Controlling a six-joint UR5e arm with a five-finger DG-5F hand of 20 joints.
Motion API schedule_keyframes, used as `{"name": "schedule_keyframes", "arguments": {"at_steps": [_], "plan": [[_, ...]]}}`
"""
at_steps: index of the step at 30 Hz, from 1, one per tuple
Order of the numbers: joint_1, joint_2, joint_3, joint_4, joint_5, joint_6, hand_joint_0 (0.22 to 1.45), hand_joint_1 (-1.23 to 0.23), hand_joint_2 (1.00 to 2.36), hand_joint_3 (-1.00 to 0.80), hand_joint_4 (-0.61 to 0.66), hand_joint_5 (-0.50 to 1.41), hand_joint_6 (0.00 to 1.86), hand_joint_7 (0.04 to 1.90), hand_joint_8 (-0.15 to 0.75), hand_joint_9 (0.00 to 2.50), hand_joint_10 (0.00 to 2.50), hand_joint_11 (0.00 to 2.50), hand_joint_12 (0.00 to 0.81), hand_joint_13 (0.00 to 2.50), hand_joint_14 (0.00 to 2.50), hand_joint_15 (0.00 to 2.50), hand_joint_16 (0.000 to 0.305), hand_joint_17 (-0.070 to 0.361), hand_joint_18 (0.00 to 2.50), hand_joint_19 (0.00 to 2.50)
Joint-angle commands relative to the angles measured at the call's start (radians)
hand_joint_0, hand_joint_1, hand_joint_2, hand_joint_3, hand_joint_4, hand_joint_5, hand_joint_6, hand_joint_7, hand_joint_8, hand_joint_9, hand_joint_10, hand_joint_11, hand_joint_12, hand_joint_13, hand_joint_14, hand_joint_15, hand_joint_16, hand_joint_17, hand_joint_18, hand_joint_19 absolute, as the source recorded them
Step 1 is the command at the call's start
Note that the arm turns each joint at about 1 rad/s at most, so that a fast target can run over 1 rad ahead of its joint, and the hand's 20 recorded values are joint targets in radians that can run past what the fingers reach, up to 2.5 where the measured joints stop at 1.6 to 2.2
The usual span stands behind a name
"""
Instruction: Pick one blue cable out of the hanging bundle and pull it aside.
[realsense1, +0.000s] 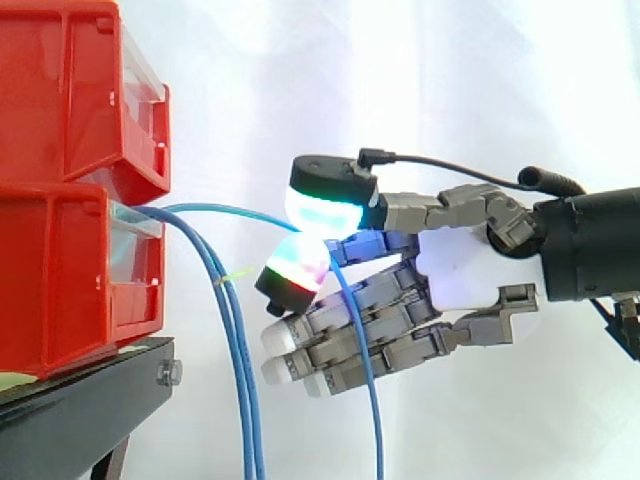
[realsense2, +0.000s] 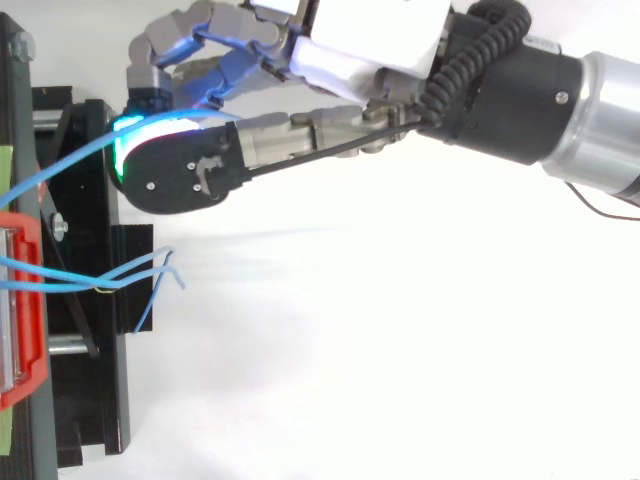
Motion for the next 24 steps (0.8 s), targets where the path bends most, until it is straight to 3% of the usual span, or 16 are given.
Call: {"name": "schedule_keyframes", "arguments": {"at_steps": [1,2,6,14,20,24], "plan": [[-0.005,0.017,-0.001,-0.019,0.001,-0.013,0.52,-0.45,1.0,-0.44,0.1,-0.09,0.76,1.11,0.258,0.88,0.01,0.28,0.319,0.5,0.01,0.14,0.036,0.081,0.3,0.14],[-0.006,0.031,-0.004,-0.045,0.001,-0.035,0.55,-0.38,1.01,-0.43,0.1,-0.08,0.73,1.14,0.257,0.91,0.01,0.29,0.313,0.5,0.01,0.14,0.035,0.078,0.29,0.16],[-0.012,0.052,-0.009,-0.087,0.003,-0.07,0.57,-0.39,1.01,-0.38,0.12,-0.07,0.71,1.16,0.258,0.97,0.01,0.3,0.311,0.51,0.01,0.14,0.033,0.075,0.3,0.15],[-0.026,0.077,-0.01,-0.105,0.038,-0.107,0.56,-0.66,1.02,-0.23,0.11,-0.09,0.73,1.18,0.262,0.92,0.01,0.32,0.315,0.51,0.01,0.14,0.033,0.075,0.31,0.13],[-0.029,0.077,-0.009,-0.107,0.058,-0.112,0.54,-0.69,1.01,-0.32,0.12,-0.11,0.78,1.11,0.261,0.9,0.01,0.31,0.319,0.51,0.01,0.14,0.034,0.077,0.31,0.13],[-0.032,0.077,-0.01,-0.104,0.124,-0.125,0.54,-0.67,1.01,-0.36,0.12,-0.11,0.78,1.1,0.264,0.9,0.01,0.31,0.322,0.51,0.01,0.14,0.035,0.079,0.31,0.13]]}}
